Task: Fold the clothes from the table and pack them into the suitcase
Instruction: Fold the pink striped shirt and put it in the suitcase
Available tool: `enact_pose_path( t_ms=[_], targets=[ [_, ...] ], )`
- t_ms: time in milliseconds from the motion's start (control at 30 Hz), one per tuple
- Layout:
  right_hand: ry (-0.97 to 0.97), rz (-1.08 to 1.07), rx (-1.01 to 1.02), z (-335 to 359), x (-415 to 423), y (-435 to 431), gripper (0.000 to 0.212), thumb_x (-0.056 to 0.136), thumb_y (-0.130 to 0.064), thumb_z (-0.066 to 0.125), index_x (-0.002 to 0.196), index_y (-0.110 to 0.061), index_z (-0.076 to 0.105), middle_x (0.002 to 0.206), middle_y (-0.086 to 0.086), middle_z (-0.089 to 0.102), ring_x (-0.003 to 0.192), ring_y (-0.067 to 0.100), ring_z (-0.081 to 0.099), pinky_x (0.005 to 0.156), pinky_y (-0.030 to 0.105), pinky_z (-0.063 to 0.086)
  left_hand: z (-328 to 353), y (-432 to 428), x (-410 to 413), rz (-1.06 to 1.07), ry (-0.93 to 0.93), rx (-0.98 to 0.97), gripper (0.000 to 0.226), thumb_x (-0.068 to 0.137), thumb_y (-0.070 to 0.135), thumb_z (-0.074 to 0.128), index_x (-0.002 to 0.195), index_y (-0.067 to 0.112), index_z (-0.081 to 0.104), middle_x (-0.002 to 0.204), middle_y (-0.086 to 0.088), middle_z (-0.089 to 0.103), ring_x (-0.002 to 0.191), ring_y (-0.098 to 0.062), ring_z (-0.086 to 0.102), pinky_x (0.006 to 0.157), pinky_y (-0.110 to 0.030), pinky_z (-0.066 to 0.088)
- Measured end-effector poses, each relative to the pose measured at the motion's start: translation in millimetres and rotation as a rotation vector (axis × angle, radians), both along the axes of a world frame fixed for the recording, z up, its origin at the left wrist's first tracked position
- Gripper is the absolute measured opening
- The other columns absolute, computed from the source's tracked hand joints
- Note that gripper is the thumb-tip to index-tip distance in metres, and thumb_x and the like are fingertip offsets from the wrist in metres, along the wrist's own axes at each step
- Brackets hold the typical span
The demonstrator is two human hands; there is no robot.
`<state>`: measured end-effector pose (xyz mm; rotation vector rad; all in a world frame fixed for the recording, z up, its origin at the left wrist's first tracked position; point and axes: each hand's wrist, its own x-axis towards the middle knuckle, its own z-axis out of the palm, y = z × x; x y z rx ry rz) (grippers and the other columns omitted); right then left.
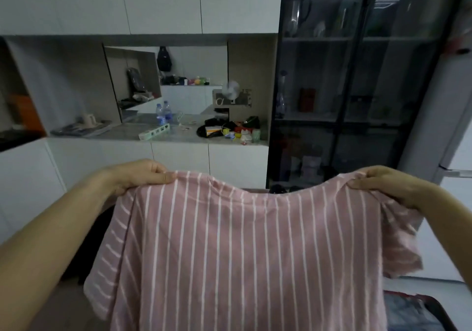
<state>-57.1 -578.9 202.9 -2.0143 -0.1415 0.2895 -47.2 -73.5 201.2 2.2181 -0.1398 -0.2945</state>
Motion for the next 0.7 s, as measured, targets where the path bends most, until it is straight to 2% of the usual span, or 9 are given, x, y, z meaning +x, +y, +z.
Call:
enact_pose_path(
  t_ms=[67, 133, 200, 267, 333, 433, 500, 633, 700],
  targets=[
    [0.086, 0.076, -0.125, -21.3, 9.9, 8.3, 0.074, 0.034, -0.051, 0.091, 0.088, -0.003, 0.073, 0.092, 0.02, 0.072, 0.082, 0.032, 0.07, 0.069, 0.034, 0.057, -34.3, -2.9, 3.1, 0.01, 0.059, -0.004, 0.074, 0.029, 0.077, 0.079, 0.067, 0.015, 0.066, 0.069, -0.005, 0.065, 0.06, -0.01, 0.057, 0.055, -0.018, 0.047],
    [0.138, 0.115, -0.195, -42.5, 19.1, 18.1, 0.066, 0.039, -0.048, 0.089, 0.085, -0.004, 0.073, 0.093, 0.019, 0.072, 0.083, 0.029, 0.07, 0.069, 0.032, 0.055, -65.3, -4.9, 9.5, 0.028, 0.103, 0.035, 0.064, 0.041, 0.076, 0.078, 0.064, 0.018, 0.063, 0.065, -0.001, 0.06, 0.057, -0.008, 0.052, 0.055, -0.019, 0.043],
    [0.171, 0.138, -0.222, -60.9, 31.0, 25.4, 0.062, 0.047, -0.046, 0.089, 0.086, -0.002, 0.073, 0.093, 0.018, 0.072, 0.083, 0.027, 0.07, 0.07, 0.031, 0.054, -89.8, -5.3, 18.5, 0.054, 0.129, 0.077, 0.049, 0.064, 0.063, 0.074, 0.069, 0.016, 0.06, 0.066, 0.0, 0.058, 0.057, -0.008, 0.049, 0.058, -0.021, 0.041],
    [0.176, 0.152, -0.289, -75.1, 44.4, 31.7, 0.037, 0.067, -0.036, 0.082, 0.085, -0.005, 0.073, 0.088, 0.012, 0.073, 0.079, 0.021, 0.07, 0.068, 0.025, 0.052, -108.6, -3.0, 31.8, 0.078, 0.11, 0.144, 0.035, 0.08, 0.046, 0.069, 0.069, 0.015, 0.058, 0.065, 0.001, 0.056, 0.055, -0.006, 0.048, 0.057, -0.019, 0.04],
    [0.144, 0.151, -0.424, -90.0, 60.8, 37.2, 0.011, 0.082, -0.023, 0.073, 0.079, -0.012, 0.073, 0.079, 0.002, 0.073, 0.073, 0.012, 0.066, 0.065, 0.02, 0.049, -122.6, -1.5, 46.5, 0.103, 0.048, 0.24, 0.034, 0.087, 0.038, 0.066, 0.064, 0.014, 0.056, 0.059, 0.002, 0.051, 0.05, -0.006, 0.045, 0.049, -0.017, 0.038],
    [0.015, 0.074, -0.633, -121.9, 96.7, 45.6, 0.019, 0.084, -0.016, 0.067, 0.065, -0.012, 0.064, 0.068, 0.002, 0.064, 0.069, 0.015, 0.06, 0.063, 0.021, 0.045, -142.1, -1.3, 72.1, 0.158, -0.042, 0.324, 0.039, 0.088, 0.037, 0.064, 0.062, 0.01, 0.054, 0.054, -0.001, 0.05, 0.048, -0.013, 0.047, 0.05, -0.022, 0.039],
    [-0.078, -0.088, -0.703, -142.0, 117.4, 53.3, 0.024, 0.084, -0.011, 0.061, 0.06, -0.016, 0.059, 0.066, 0.003, 0.061, 0.071, 0.021, 0.06, 0.061, 0.026, 0.043, -155.7, -2.1, 90.4, 0.244, -0.098, 0.351, 0.043, 0.087, 0.039, 0.064, 0.056, 0.013, 0.052, 0.051, 0.0, 0.052, 0.048, -0.016, 0.05, 0.054, -0.026, 0.04],
    [-0.148, -0.338, -0.609, -173.8, 142.1, 72.2, 0.021, 0.084, -0.005, 0.049, 0.071, -0.014, 0.063, 0.076, 0.008, 0.063, 0.078, 0.03, 0.06, 0.065, 0.032, 0.046, -179.9, -13.5, 116.3, 0.396, -0.163, 0.453, 0.04, 0.091, 0.039, 0.057, 0.059, 0.014, 0.055, 0.062, -0.002, 0.059, 0.063, -0.022, 0.058, 0.06, -0.029, 0.042],
    [-0.18, -0.409, -0.513, -188.4, 147.8, 78.7, 0.027, 0.085, -0.002, 0.047, 0.098, -0.013, 0.067, 0.102, 0.013, 0.063, 0.093, 0.034, 0.06, 0.076, 0.033, 0.048, -192.9, -20.3, 122.4, 0.472, -0.187, 0.419, 0.029, 0.093, 0.033, 0.053, 0.079, 0.011, 0.066, 0.084, -0.008, 0.068, 0.082, -0.029, 0.064, 0.07, -0.032, 0.049]
  ],
)
